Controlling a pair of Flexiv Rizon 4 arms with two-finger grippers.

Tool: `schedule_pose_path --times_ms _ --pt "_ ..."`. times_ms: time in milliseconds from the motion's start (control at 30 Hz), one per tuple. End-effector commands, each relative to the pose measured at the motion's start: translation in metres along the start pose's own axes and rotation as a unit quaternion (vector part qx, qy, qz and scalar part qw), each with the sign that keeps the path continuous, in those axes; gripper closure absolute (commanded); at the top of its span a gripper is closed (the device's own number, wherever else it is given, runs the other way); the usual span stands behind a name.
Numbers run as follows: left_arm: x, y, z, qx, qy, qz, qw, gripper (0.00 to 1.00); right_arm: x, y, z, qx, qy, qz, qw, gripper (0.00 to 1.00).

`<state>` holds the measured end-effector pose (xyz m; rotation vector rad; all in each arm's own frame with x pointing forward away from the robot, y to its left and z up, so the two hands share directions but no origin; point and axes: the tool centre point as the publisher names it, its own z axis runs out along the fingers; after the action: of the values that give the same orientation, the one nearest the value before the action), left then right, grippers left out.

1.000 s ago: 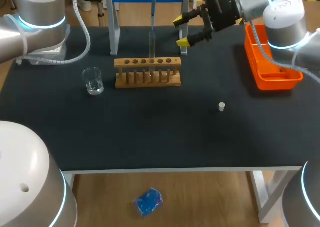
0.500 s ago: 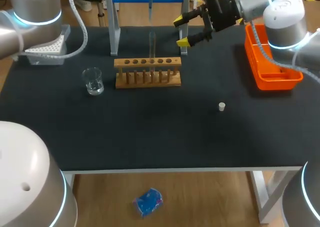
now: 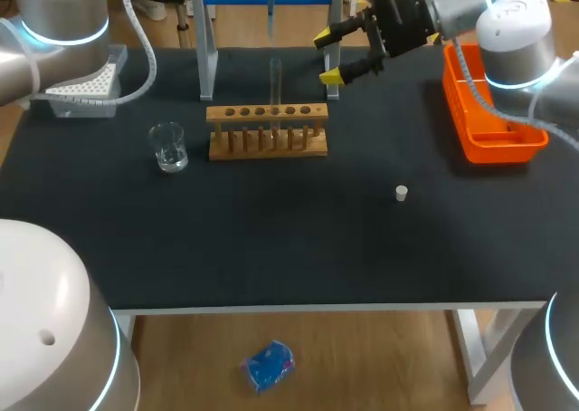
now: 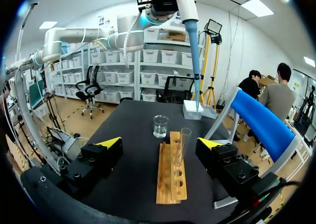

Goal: Invert the test tube, pick up the pipette, mount the tip to pipette, aspirate from beaker and dispense into the tube, eject the tip, return the pipette, and cap with the stopper.

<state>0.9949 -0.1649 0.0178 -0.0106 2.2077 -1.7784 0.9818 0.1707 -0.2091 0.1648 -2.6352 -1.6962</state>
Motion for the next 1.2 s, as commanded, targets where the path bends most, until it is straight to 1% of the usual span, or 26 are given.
schedule_pose_path --times_ms 33,1033,1200 --pt "0.0 -0.001 -0.001 -0.002 0.001 0.0 1.0 1.0 0.0 0.0 0.0 0.0 0.0 0.0 1.0 0.0" --pt "0.0 -0.001 -0.001 -0.002 0.001 0.0 1.0 1.0 0.0 0.0 0.0 0.0 0.0 0.0 1.0 0.0" --pt "0.007 -0.01 -0.012 -0.028 0.002 0.009 1.0 1.0 0.0 0.0 0.0 0.0 0.0 0.0 1.0 0.0"
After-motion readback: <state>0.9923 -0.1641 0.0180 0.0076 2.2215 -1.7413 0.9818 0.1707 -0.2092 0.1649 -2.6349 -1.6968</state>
